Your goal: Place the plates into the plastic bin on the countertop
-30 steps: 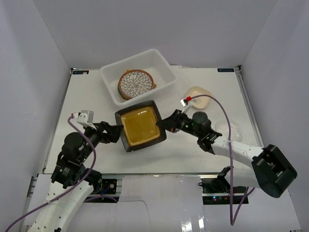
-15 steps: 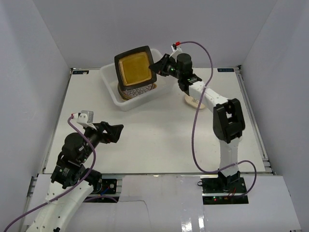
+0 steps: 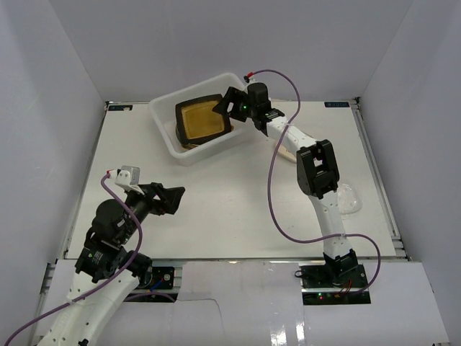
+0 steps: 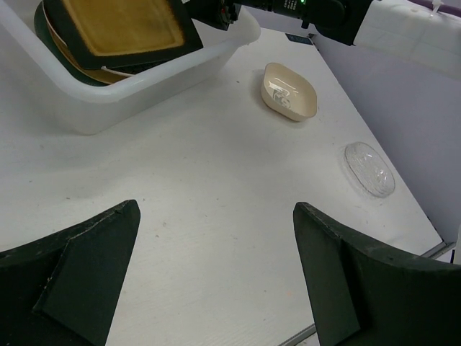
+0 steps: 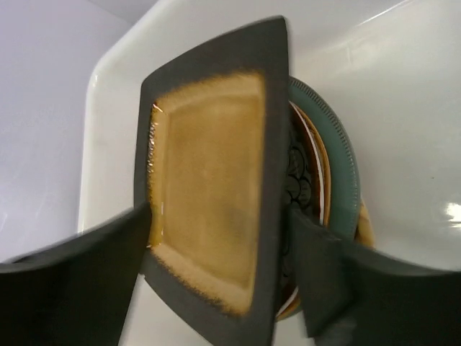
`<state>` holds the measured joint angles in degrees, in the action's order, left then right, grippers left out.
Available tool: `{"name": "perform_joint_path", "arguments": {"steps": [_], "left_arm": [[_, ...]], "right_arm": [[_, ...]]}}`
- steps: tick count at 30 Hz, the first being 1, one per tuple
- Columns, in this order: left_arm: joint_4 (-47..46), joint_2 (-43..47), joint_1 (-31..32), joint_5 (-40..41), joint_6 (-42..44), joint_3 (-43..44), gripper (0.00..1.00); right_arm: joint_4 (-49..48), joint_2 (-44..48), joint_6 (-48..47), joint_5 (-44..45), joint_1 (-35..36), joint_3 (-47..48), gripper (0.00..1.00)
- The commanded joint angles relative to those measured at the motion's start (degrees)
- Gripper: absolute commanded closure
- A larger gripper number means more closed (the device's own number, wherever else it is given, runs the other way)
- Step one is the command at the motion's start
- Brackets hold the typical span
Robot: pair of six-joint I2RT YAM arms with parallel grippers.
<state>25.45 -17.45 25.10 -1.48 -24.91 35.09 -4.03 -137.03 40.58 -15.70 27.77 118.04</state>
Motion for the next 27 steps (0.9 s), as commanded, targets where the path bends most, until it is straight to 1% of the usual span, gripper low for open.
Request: {"name": "perform_joint_path", "arguments": {"steps": [1, 4, 5, 6, 7, 8, 9, 10, 11, 12, 13, 14, 15, 16, 18, 20, 23, 27], "left_arm": [[0.1, 0.1, 0.4, 0.6, 0.0, -0.4, 0.02], [0.0, 0.0, 0.4, 0.6, 0.0, -0.4, 0.02], [0.0, 0.0, 0.4, 0.5, -0.1, -0.3, 0.02], [0.1, 0.0, 0.4, 0.4, -0.1, -0.4, 0.02], [0.1, 0.0, 0.4, 0.4, -0.1, -0.4, 0.02], [0.0, 0.1, 0.4, 0.3, 0.0, -0.4, 0.02], [0.1, 0.1, 0.4, 0.3, 0.0, -0.5, 0.02], [0.0, 0.2, 0.4, 0.2, 0.0, -0.5, 0.02], [-0.1, 0.3, 0.5, 0.2, 0.0, -0.5, 0.02], [-0.1, 0.3, 0.6, 0.1, 0.1, -0.5, 0.02], [-0.1, 0.4, 0.6, 0.0, 0.1, -0.5, 0.02], [-0.1, 0.4, 0.9, 0.0, 0.1, -0.5, 0.02], [-0.2, 0.5, 1.1, 0.0, 0.0, -0.6, 0.02], [-0.2, 0.5, 1.3, 0.0, 0.0, -0.6, 0.02], [-0.2, 0.4, 1.6, -0.1, 0.0, -0.5, 0.02], [-0.2, 0.3, 2.0, -0.1, 0.1, -0.5, 0.02], [-0.2, 0.5, 2.1, -0.1, 0.1, -0.6, 0.02], [-0.2, 0.8, 2.1, 0.1, 0.2, -0.7, 0.02]], "right_arm": [[-0.2, 6.0, -4.8, 3.1, 0.0, 3.2, 0.13], [2.7, 10.5, -10.3, 6.7, -0.4, 0.9, 0.02], [2.9, 14.1, -11.7, 8.7, -0.7, -3.0, 0.00], [2.9, 16.0, -14.0, 9.5, -1.0, -5.6, 0.02], [3.0, 18.2, -14.8, 10.3, -2.1, -8.4, 0.03], [3.0, 22.9, -15.5, 11.1, -2.9, -11.6, 0.02], [3.0, 25.4, -16.3, 13.5, -4.5, -19.1, 0.02], [2.5, 30.8, -17.3, 15.1, -5.5, -23.3, 0.00], [2.5, 33.6, -17.5, 20.0, -6.5, -27.6, 0.05], [2.5, 36.3, -17.5, 22.6, -8.7, -36.1, 0.07], [2.6, 39.0, -17.0, 26.0, -9.7, -40.4, 0.12], [2.4, 44.0, -16.8, 32.3, -11.1, -44.5, 0.14], [2.0, 46.0, -16.7, 35.0, -13.4, -48.4, 0.16], [1.5, 49.3, -16.3, 37.6, -14.7, -54.9, 0.19], [1.0, 50.9, -16.0, 38.3, -18.8, -59.0, 0.19], [1.0, 50.1, -16.3, 37.1, -20.6, -61.4, 0.18], [1.8, 45.6, -17.1, 35.1, -21.9, -60.4, 0.16], [0.6, 38.6, -16.6, 28.0, -22.2, -57.5, 0.21]]}}
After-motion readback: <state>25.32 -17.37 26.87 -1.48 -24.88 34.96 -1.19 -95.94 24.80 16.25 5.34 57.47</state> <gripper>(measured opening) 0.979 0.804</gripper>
